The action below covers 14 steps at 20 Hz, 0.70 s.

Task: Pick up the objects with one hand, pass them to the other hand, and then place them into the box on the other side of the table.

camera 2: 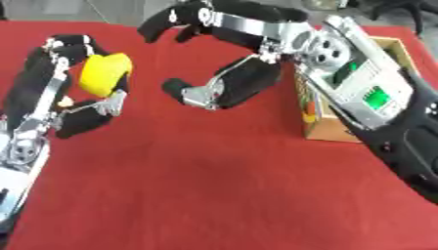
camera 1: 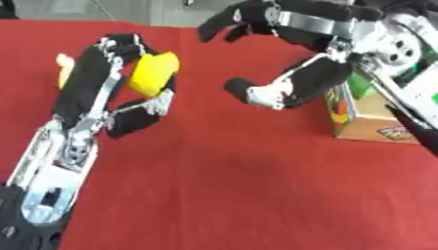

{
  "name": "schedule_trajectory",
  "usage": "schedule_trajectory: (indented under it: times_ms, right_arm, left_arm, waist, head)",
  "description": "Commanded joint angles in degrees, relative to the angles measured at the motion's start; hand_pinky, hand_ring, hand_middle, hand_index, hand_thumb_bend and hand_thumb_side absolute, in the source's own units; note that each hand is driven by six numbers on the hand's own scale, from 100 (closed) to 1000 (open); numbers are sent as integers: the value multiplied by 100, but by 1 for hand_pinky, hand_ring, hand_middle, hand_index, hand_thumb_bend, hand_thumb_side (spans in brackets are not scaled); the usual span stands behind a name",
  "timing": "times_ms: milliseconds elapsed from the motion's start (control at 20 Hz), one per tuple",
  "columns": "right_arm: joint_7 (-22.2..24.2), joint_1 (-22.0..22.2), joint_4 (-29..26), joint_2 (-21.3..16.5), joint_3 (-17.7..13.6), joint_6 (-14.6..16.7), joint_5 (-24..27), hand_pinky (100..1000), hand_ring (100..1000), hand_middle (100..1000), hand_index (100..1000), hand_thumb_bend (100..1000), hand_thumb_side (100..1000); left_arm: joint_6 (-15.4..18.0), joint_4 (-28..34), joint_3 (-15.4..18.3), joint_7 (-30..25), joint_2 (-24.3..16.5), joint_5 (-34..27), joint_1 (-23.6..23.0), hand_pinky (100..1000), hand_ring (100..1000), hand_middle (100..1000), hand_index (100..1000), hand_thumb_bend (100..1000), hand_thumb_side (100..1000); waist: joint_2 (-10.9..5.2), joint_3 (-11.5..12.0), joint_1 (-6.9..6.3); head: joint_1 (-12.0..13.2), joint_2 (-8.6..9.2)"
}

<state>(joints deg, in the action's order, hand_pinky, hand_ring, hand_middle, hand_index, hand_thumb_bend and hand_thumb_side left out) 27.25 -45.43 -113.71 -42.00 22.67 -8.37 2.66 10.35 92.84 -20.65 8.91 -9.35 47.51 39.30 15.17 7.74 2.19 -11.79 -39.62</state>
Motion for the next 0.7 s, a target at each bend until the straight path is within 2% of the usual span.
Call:
schedule_trajectory:
  times_ms: [50, 200, 350, 500, 600, 700]
  right_arm:
    - [-70, -129, -88, -54, -70, -166, 157, 903, 985, 834, 912, 171, 309]
    - [-205, -154, -88, -80, -92, -265, 211, 901, 980, 830, 909, 162, 291]
    - [-237, -143, -88, -105, -65, -361, 72, 901, 982, 832, 911, 157, 320]
    - [-99, -95, -88, -75, 8, -545, -139, 903, 987, 838, 916, 144, 387]
    - [20, -69, -88, -50, 26, -671, -265, 903, 987, 836, 916, 133, 386]
    - [105, -41, -88, -37, 28, -757, -374, 903, 988, 838, 916, 151, 426]
  left_arm:
    - [150, 30, -111, 35, 39, 47, 112, 672, 543, 446, 522, 100, 273]
    - [202, -23, -185, 23, 52, 7, 108, 672, 540, 443, 522, 100, 282]
    - [226, -58, -228, 24, 77, -127, 116, 675, 540, 443, 522, 100, 288]
    - [289, -36, -260, 30, 94, -186, 158, 680, 542, 445, 523, 100, 288]
    - [315, -25, -272, 19, 110, -199, 182, 680, 543, 444, 524, 100, 289]
    - [335, -13, -282, 15, 125, -189, 201, 679, 542, 445, 524, 100, 285]
  waist:
    - [-77, 15, -8]
    - [-53, 37, -14]
    - [-15, 81, -17]
    - [15, 133, -12]
    - [29, 156, -8]
    - [41, 171, -1]
  head:
    - [-110, 56]
    - [-161, 57]
    - [-218, 61]
    - [-274, 59]
    - [-292, 62]
    - [-326, 67]
